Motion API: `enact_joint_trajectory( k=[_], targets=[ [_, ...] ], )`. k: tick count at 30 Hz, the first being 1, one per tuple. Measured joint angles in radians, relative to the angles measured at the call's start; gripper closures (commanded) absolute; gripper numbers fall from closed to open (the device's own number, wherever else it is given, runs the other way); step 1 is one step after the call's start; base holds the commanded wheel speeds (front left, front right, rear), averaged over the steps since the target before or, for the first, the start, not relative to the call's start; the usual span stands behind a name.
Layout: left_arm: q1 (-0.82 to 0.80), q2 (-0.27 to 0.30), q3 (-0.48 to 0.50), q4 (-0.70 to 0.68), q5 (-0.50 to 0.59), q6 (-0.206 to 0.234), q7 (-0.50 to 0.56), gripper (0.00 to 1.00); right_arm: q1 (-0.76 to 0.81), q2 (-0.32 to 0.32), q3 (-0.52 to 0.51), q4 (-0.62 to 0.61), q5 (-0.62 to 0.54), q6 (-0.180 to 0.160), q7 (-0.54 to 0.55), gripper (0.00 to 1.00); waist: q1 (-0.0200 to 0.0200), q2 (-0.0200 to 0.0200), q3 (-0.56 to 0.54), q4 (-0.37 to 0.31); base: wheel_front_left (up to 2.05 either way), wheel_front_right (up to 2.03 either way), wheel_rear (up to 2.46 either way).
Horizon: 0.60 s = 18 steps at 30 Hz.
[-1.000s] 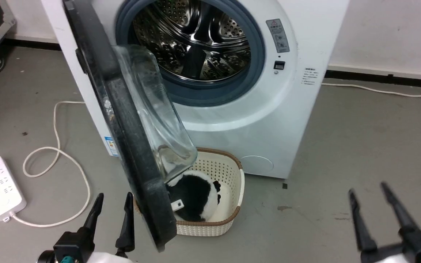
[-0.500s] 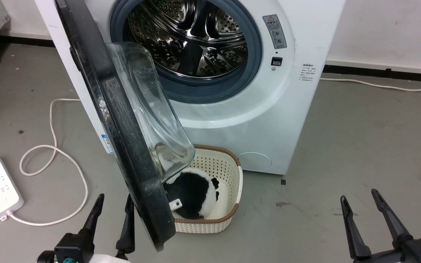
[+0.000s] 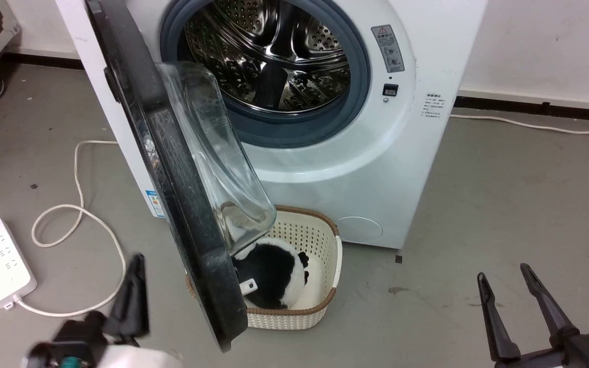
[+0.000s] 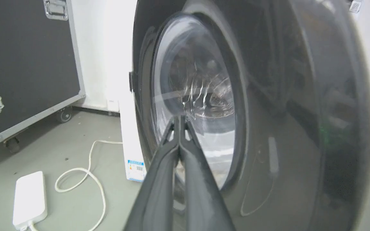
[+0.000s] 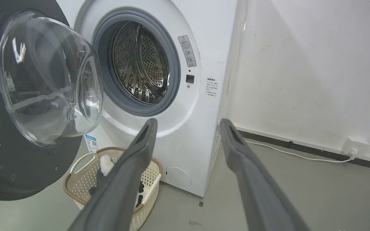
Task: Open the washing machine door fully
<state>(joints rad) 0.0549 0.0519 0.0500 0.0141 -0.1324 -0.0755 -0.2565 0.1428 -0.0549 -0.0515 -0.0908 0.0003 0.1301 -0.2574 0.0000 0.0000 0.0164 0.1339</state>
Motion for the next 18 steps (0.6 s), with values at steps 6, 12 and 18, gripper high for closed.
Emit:
enact_joint_trajectory(
  k=[6,12,18],
  targets=[
    [-0.059,-0.003,0.084,-0.156,-0.117,0.101,-0.001,1.0,-0.001,0.0,0.003,-0.002,-0.002,0.0,0.0,0.0,0.0,0.0,-0.011,0.001,0.0,0.0,0.0],
    [-0.162,-0.002,0.14,-0.339,-0.132,0.106,-0.001,1.0,-0.004,0.0,0.008,-0.002,-0.004,0.0,0.0,0.0,0.0,0.0,-0.019,0.0,0.0,0.0,0.0],
    [-0.235,0.012,0.117,-0.465,-0.101,0.07,-0.001,1.0,-0.008,0.0,0.016,-0.001,-0.003,0.0,0.0,0.0,0.0,0.0,-0.02,-0.003,0.0,0.0,0.0]
  ],
)
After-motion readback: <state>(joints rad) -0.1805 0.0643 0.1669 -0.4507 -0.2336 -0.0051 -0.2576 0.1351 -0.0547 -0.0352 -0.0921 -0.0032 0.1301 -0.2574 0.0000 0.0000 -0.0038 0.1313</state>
